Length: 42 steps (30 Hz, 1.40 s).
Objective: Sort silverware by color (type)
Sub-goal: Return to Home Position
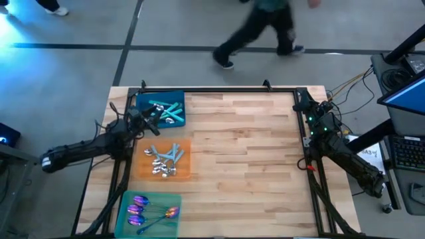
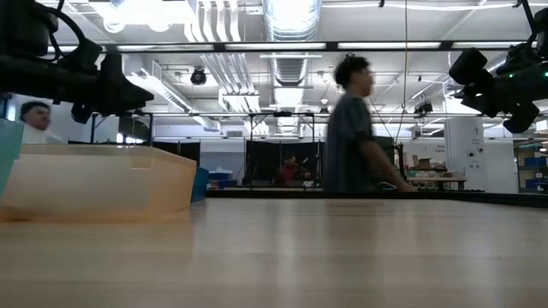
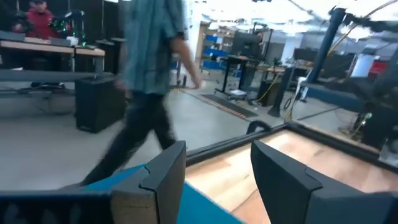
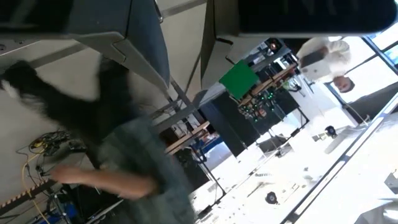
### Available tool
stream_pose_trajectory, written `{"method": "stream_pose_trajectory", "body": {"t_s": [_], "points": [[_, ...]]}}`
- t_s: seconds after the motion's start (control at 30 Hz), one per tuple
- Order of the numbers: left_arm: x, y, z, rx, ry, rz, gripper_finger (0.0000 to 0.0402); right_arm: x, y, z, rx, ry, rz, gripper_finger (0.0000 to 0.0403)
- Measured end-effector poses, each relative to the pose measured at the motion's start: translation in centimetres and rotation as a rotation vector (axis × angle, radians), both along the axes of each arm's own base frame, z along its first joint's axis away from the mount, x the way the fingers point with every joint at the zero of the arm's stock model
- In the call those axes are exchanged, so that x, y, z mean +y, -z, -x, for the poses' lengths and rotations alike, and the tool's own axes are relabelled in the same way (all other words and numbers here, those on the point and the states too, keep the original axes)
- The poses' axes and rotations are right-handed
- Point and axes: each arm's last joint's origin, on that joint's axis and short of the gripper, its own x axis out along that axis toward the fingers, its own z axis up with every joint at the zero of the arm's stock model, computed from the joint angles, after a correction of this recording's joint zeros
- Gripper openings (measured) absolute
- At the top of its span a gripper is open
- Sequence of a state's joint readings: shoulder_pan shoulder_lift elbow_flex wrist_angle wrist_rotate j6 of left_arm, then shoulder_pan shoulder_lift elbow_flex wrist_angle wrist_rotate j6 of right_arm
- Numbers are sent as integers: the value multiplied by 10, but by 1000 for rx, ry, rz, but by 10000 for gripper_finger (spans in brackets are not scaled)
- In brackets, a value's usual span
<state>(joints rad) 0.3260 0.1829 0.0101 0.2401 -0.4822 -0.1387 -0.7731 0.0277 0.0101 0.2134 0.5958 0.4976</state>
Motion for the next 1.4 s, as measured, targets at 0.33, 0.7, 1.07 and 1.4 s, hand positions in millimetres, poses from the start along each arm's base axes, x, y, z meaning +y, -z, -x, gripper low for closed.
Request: {"method": "stream_pose_trajectory", "body": {"t_s": [0.33,0.7,1.07,1.4], "points": [[5,3,14,-17,47,17,166,0,0,0,0,0,0,82],[11,3,18,-25,17,21,166,0,0,0,0,0,0,82],[13,3,19,-29,-90,55,166,0,0,0,1,0,0,82],[14,4,17,-57,-89,102,166,0,0,0,0,0,0,82]]}}
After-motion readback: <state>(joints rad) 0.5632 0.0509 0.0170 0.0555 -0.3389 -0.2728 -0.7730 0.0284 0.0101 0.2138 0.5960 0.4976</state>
